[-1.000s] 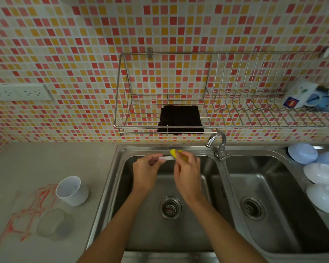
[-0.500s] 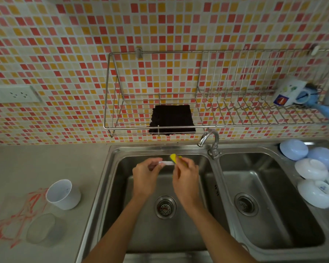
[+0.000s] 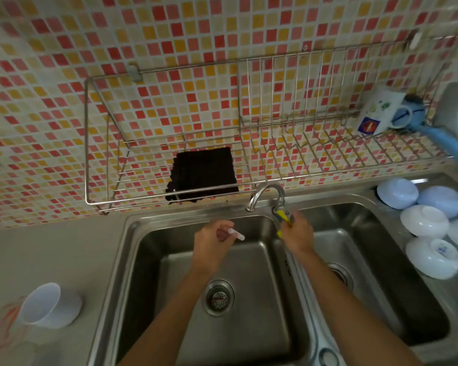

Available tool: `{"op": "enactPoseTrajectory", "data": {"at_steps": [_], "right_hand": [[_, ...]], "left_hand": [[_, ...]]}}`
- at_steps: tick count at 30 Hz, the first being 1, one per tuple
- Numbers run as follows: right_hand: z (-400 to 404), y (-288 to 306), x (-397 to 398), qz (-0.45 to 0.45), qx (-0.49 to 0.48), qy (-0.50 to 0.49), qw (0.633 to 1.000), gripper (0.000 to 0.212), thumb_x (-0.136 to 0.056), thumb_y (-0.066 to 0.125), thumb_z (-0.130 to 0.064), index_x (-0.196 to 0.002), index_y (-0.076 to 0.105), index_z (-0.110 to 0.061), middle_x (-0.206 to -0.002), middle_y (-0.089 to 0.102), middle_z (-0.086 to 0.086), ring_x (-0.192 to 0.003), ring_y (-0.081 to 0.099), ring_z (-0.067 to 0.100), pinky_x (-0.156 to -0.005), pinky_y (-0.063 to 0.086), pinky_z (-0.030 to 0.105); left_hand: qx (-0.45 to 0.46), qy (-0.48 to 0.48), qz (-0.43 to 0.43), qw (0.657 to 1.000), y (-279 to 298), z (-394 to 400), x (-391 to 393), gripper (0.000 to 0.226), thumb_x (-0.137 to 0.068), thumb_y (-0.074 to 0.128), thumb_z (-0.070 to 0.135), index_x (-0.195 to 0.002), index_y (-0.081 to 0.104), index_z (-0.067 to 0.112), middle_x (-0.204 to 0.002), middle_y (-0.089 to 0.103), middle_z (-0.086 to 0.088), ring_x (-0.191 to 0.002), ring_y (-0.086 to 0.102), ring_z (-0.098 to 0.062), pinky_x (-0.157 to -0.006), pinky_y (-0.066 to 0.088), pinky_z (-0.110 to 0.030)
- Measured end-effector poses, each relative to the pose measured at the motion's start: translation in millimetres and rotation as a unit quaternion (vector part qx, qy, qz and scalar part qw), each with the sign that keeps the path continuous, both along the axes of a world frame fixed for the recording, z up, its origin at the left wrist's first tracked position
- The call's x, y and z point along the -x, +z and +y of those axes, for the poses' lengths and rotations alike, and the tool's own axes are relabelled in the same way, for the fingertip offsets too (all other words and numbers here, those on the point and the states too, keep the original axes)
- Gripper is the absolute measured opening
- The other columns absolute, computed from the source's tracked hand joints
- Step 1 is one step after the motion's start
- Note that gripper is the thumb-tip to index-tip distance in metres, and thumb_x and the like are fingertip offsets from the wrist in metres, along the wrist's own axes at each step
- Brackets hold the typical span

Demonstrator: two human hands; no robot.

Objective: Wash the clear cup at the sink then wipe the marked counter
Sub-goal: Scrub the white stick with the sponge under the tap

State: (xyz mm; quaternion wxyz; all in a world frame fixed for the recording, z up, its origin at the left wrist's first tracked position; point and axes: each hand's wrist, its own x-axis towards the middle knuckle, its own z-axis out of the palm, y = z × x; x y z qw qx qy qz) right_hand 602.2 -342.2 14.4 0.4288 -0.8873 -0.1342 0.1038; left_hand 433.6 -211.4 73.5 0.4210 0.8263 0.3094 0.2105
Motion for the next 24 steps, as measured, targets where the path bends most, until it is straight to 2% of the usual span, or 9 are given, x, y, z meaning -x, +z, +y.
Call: {"op": "enactPoseTrajectory", "data": {"at_steps": [2,4,7,11,15,18,22,24], "right_hand": [[6.4,-7.2,-6.2,0.011,0.009,0.034,0.999,0.026,-0.09,0.056,-0.009,-0.115,0.058,-0.009,-0.097,0.065,0.016,-0.091,0.063,0.032,-0.072,0.038,0.023],[10.5,-13.9,-6.8,0.001,0.008,0.05,0.999,0.035,-0.09,0.055,-0.01,-0.125,0.056,-0.013,-0.097,0.067,0.017,-0.09,0.064,0.034,-0.073,0.044,0.028],[11.1,-18.0,-4.9,-0.011,0.001,0.059,0.998,0.045,-0.091,0.054,-0.012,-0.136,0.049,-0.015,-0.097,0.068,0.016,-0.089,0.066,0.032,-0.081,0.052,0.037],[5.7,-21.6,-10.8,-0.011,-0.003,0.076,0.997,0.049,-0.092,0.054,-0.014,-0.139,0.045,-0.018,-0.097,0.068,0.015,-0.089,0.065,0.032,-0.084,0.054,0.043],[0.7,-22.7,-11.9,-0.013,-0.017,0.084,0.996,0.049,-0.092,0.054,-0.018,-0.14,0.044,-0.023,-0.095,0.069,0.011,-0.086,0.066,0.028,-0.084,0.055,0.043],[-1.6,-22.1,-12.7,-0.026,-0.005,0.096,0.995,0.05,-0.092,0.054,-0.017,-0.141,0.043,-0.021,-0.099,0.069,0.011,-0.086,0.066,0.026,-0.084,0.055,0.04],[-2.4,-21.8,-11.1,-0.037,-0.002,0.104,0.994,0.048,-0.093,0.054,-0.016,-0.14,0.044,-0.017,-0.09,0.066,0.008,-0.078,0.064,0.023,-0.08,0.056,0.038],[-0.9,-21.6,-8.6,-0.042,0.001,0.107,0.993,0.047,-0.094,0.053,-0.016,-0.14,0.044,-0.014,-0.087,0.064,0.008,-0.077,0.062,0.022,-0.079,0.056,0.037]], "left_hand": [[0.01,-0.006,0.003,1.0,0.2,-1.8,-17.3,0.017,-0.077,0.076,0.004,-0.092,0.072,0.01,-0.082,0.073,-0.003,-0.068,0.062,0.01,-0.067,0.045,-0.003],[0.01,-0.015,0.005,1.0,-0.6,-2.8,-32.7,0.016,-0.077,0.078,0.007,-0.091,0.072,0.012,-0.083,0.073,-0.003,-0.069,0.064,0.004,-0.07,0.048,-0.007],[-0.007,-0.017,0.022,1.0,-4.0,-1.2,-47.8,0.015,-0.078,0.078,0.016,-0.091,0.072,0.014,-0.086,0.073,-0.001,-0.079,0.068,-0.011,-0.077,0.053,-0.023],[-0.03,-0.015,0.045,0.998,-8.2,-3.4,-60.9,0.021,-0.079,0.077,0.024,-0.094,0.072,0.01,-0.089,0.073,-0.004,-0.083,0.068,-0.018,-0.081,0.054,-0.036],[-0.02,-0.026,0.034,0.999,-12.8,-6.8,-60.1,0.02,-0.079,0.077,0.024,-0.096,0.072,0.015,-0.093,0.073,-0.001,-0.087,0.069,-0.015,-0.085,0.055,-0.041],[-0.008,-0.028,0.017,0.999,-14.7,-7.2,-52.6,0.019,-0.078,0.078,0.022,-0.096,0.072,0.018,-0.096,0.073,0.002,-0.089,0.069,-0.01,-0.086,0.056,-0.035],[-0.012,-0.021,-0.005,1.0,-13.6,-7.2,-44.4,0.017,-0.078,0.078,0.015,-0.093,0.071,0.019,-0.091,0.072,0.006,-0.083,0.066,0.003,-0.076,0.049,-0.008],[-0.009,-0.024,-0.015,1.0,-13.5,-6.3,-42.5,0.018,-0.077,0.078,0.013,-0.093,0.071,0.019,-0.089,0.072,0.007,-0.082,0.065,0.004,-0.074,0.047,-0.005]]}}
